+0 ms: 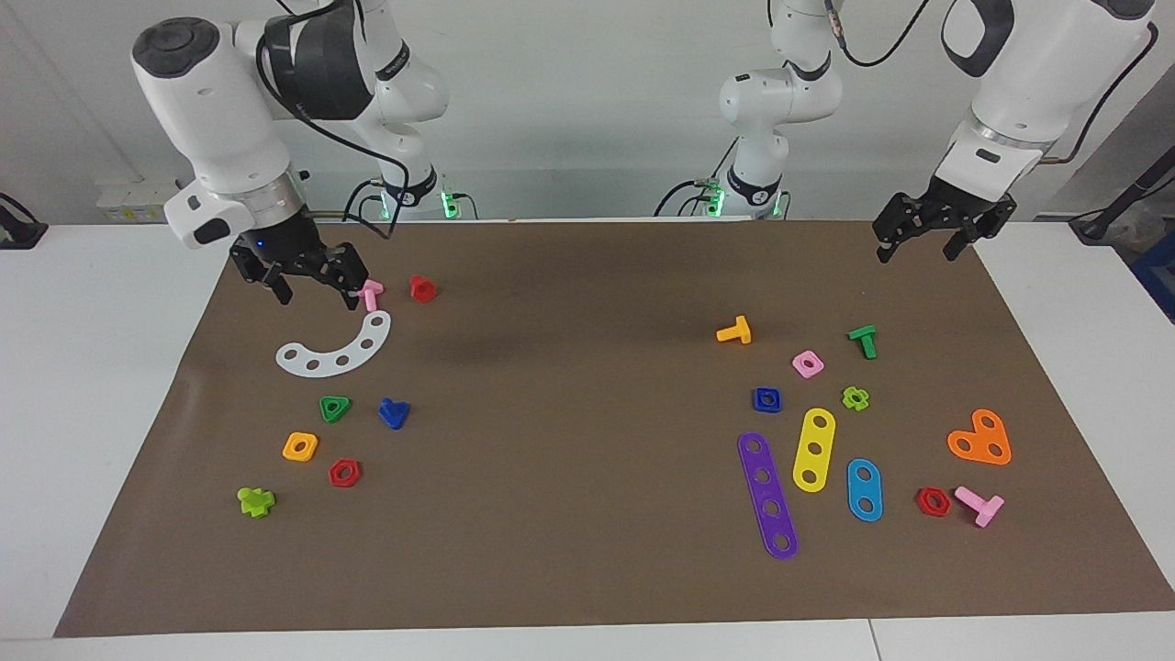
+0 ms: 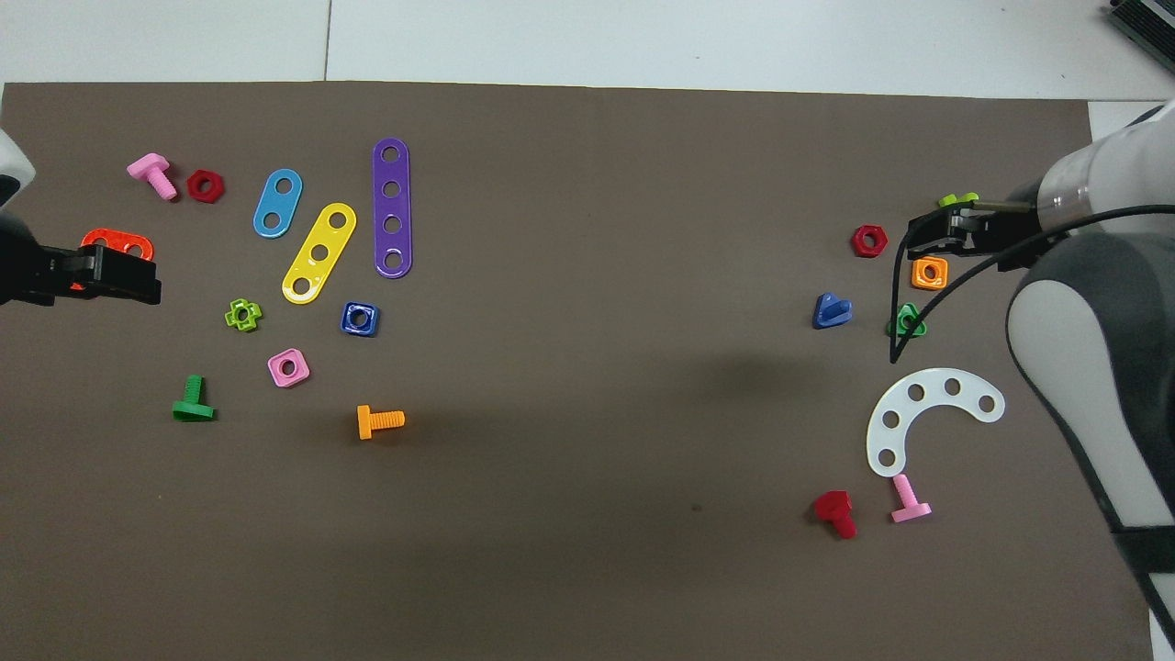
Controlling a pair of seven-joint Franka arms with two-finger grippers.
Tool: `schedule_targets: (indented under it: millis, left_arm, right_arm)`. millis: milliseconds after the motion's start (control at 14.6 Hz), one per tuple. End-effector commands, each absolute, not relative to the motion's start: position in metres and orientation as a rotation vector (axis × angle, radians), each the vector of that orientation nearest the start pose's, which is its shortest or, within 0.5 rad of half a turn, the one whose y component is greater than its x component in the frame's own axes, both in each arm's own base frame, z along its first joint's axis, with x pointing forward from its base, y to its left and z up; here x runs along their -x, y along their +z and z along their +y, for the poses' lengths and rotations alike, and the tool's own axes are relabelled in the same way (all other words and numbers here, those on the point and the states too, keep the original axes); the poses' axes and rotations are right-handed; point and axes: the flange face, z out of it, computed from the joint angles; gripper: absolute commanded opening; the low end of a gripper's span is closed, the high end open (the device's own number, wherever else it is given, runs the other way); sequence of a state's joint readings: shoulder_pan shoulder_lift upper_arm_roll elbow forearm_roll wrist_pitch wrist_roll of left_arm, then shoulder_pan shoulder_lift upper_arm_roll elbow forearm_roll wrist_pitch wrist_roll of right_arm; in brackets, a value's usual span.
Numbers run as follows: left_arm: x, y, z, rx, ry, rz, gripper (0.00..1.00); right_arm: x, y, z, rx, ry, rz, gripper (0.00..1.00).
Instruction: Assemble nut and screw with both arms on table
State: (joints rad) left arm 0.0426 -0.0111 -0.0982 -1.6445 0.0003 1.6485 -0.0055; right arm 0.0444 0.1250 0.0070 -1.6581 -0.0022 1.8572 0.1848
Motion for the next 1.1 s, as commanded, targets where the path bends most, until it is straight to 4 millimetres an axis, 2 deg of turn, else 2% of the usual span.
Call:
schedule_targets:
  millis: [0,68,205,274,411,548,685,822,1027]
  left_arm:
    - [-0.561,0.579,-0.038,3.146,-0.048,0.100,1.00]
    - [-0.570,0.566,-0.041,3.151,-0.045,0.106,1.00]
    - [-0.584,0.541,-0.062,3.156,-0.043,0.160,1.00]
    - [-0.590,0.528,-0.064,3.158,-0.050,0.157,1.00]
    - [-0.589,0.497,-0.084,3.157,-0.071,0.202,1.00]
    - [-0.590,0.461,-0.094,3.161,-0.135,0.192,1.00]
    - [-0.590,0.435,-0.100,3.162,-0.177,0.208,1.00]
    - [-0.596,0.406,-0.118,3.168,-0.166,0.243,1.00]
    - [-0.601,0.368,-0.128,3.172,-0.172,0.253,0.97]
  right_arm:
    - [-0.632,0.505,0.030,3.122,-0.138,0.125,0.98]
    - [-0.636,0.492,0.033,3.124,-0.116,0.118,0.98]
    - [-0.642,0.468,0.035,3.124,-0.080,0.112,0.98]
    - [-0.643,0.457,0.035,3.122,-0.075,0.113,0.98]
    - [-0.640,0.428,0.035,3.120,-0.082,0.118,0.97]
    - [-0.633,0.393,0.036,3.118,-0.108,0.117,0.97]
    - [-0.624,0.365,0.037,3.116,-0.129,0.118,0.96]
    - [-0.617,0.344,0.037,3.116,-0.139,0.118,0.89]
    - [-0.610,0.328,0.046,3.114,-0.138,0.113,0.84]
